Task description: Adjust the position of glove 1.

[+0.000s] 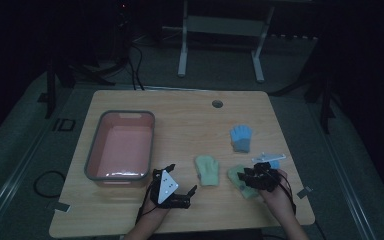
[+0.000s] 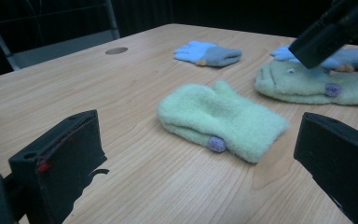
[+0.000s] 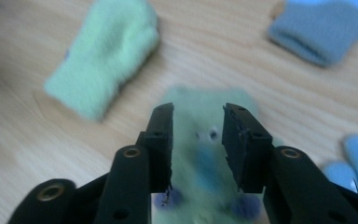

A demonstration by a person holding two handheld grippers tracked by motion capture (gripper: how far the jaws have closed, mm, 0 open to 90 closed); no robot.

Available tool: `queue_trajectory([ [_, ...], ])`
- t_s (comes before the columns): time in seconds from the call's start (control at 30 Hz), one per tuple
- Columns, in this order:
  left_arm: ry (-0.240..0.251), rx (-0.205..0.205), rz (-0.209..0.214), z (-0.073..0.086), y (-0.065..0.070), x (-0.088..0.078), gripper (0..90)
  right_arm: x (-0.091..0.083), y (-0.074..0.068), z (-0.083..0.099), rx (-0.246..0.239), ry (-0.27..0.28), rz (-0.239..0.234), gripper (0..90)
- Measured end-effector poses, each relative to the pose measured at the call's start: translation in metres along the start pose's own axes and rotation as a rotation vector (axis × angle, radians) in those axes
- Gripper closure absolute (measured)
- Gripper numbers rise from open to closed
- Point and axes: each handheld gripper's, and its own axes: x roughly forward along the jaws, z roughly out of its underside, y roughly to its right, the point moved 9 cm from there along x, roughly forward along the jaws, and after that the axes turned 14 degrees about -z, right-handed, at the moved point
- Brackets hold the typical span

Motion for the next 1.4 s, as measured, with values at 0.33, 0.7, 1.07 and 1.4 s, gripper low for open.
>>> queue_trajectory([
  [0.33, 0.0, -0.001, -0.005, 0.0, 0.0, 0.0, 1.4, 0.01, 0.012, 0.024, -0.06, -0.033, 0.049, 59.0],
  [0.7, -0.001, 0.0, -0.008, 0.0, 0.0, 0.0, 1.4, 0.014, 0.003, 0.02, -0.082, -0.019, 0.111, 83.3],
  [1.07, 0.0, -0.001, -0.005, 0.0, 0.0, 0.0, 1.4, -0.015, -0.002, -0.023, 0.057, 0.148, 0.172, 83.6],
  [1.4, -0.001, 0.001, -0.004, 0.0, 0.0, 0.0, 1.4, -0.005, 0.01, -0.033, 0.151, 0.151, 0.227, 83.5],
])
